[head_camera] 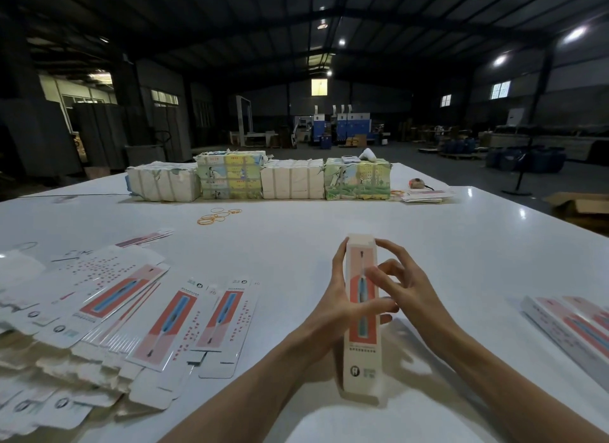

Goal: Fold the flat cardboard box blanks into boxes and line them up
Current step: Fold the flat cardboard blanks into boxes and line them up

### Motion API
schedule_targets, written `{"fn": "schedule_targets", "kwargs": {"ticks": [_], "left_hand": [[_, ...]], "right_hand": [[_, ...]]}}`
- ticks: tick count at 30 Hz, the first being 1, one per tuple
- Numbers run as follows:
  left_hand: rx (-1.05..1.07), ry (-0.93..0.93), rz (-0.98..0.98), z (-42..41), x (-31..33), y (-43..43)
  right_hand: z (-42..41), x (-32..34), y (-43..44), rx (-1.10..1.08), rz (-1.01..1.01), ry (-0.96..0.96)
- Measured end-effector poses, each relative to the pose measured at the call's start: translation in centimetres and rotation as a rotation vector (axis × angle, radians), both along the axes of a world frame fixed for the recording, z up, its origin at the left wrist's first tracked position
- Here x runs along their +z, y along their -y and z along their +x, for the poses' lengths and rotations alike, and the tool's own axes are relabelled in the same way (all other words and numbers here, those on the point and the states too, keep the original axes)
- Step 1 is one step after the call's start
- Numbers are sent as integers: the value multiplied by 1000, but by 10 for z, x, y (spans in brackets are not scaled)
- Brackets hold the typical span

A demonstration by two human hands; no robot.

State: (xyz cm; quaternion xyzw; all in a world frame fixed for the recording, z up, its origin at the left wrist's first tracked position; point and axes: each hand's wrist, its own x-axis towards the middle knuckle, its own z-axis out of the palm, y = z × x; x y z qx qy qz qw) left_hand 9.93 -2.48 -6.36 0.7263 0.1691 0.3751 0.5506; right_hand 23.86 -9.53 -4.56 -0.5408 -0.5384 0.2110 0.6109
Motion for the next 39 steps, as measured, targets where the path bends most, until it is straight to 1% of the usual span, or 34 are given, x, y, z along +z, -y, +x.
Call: {"fn": "schedule_targets", "kwargs": {"ticks": [4,10,13,15,18,19,24,28,30,32,35,36,39], "left_hand": [[9,40,-130,3,1,2],[12,-62,-118,-3,1,2],[-29,-72,-192,-4,0,1],[-52,-90,-204,-3,-1,1],[-59,-153,-136,-1,-2,2],[-67,-169,-117,0,-3,2],[-114,-163,-106,-3,-5,0],[-127,-175,-121,-4,-3,1],[-141,-177,-124,-5,-3,1],[-153,-179,-120,-5,-3,0],[-129,-189,-102,-4,-2,-2],[-124,-192,-99,-3,-2,-2],[-127,-188,-98,-3,-4,-5]], "right_hand": [[-1,-1,-1,32,5,-14],[4,-6,-3,77,-18,-8],[4,-8,-3,94,-38,-36],[5,-8,-5,51,-13,-86],[13,-9,-10,-81,-7,-218],[16,-10,-11,-108,-15,-236],[25,-12,-9,-93,8,-146],[25,-11,-10,-144,74,34],[24,-9,-9,-135,84,53],[25,-5,-8,-98,86,-16],[25,2,-5,27,76,-214],[23,3,-4,49,69,-253],[21,4,-3,33,49,-262]]}}
